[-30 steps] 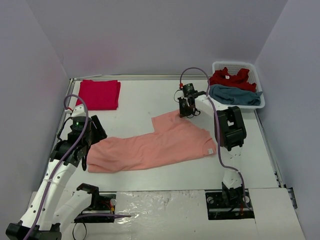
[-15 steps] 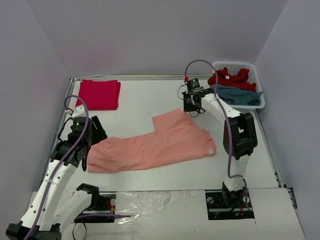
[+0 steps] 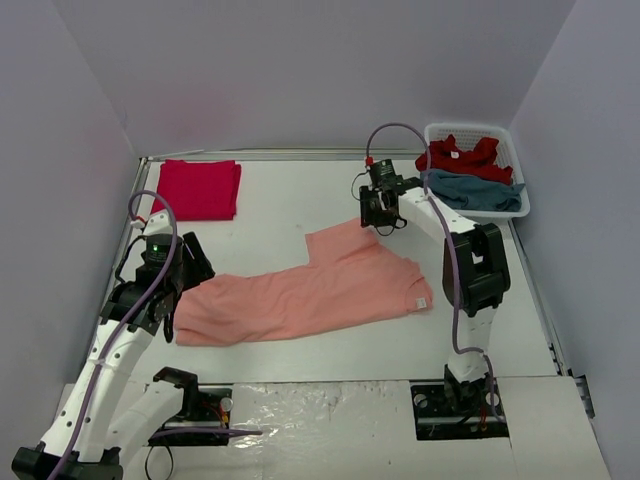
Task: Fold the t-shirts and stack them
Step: Flatten out the tshirt
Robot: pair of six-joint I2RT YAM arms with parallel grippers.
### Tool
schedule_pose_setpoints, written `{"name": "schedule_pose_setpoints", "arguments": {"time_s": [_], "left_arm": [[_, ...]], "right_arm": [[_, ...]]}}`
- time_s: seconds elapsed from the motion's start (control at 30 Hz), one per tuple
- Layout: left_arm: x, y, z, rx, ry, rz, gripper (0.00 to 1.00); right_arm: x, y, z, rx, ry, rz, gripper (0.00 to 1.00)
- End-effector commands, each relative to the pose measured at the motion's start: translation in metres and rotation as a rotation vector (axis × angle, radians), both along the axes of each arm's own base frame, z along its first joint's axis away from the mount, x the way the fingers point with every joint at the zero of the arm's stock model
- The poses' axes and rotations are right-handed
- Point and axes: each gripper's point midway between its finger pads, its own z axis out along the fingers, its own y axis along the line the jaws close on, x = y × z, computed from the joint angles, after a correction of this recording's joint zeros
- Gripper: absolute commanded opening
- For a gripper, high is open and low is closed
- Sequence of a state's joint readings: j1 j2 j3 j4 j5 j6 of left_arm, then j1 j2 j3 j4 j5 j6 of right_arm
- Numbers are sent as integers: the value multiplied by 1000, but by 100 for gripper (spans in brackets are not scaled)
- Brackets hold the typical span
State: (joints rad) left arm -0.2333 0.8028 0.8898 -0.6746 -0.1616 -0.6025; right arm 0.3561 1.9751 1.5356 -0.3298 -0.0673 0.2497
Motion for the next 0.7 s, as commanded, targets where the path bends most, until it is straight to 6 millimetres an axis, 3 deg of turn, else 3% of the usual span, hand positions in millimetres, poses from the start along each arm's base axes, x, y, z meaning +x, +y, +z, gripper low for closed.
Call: {"name": "schedule_pose_setpoints", "arguments": {"time_s": [0.0,0.37,0.67], "left_arm": [[3,0,6,-8,-27,5,57],[2,1,6,-6,-26,6,57],[5,-1,3,-11,-19,2,57]], "right_arm": [[1,2,-10,-22,35,7,33],[9,4,-41,-50,84,11,33],[2,9,-41,-22,99,47,16]]}}
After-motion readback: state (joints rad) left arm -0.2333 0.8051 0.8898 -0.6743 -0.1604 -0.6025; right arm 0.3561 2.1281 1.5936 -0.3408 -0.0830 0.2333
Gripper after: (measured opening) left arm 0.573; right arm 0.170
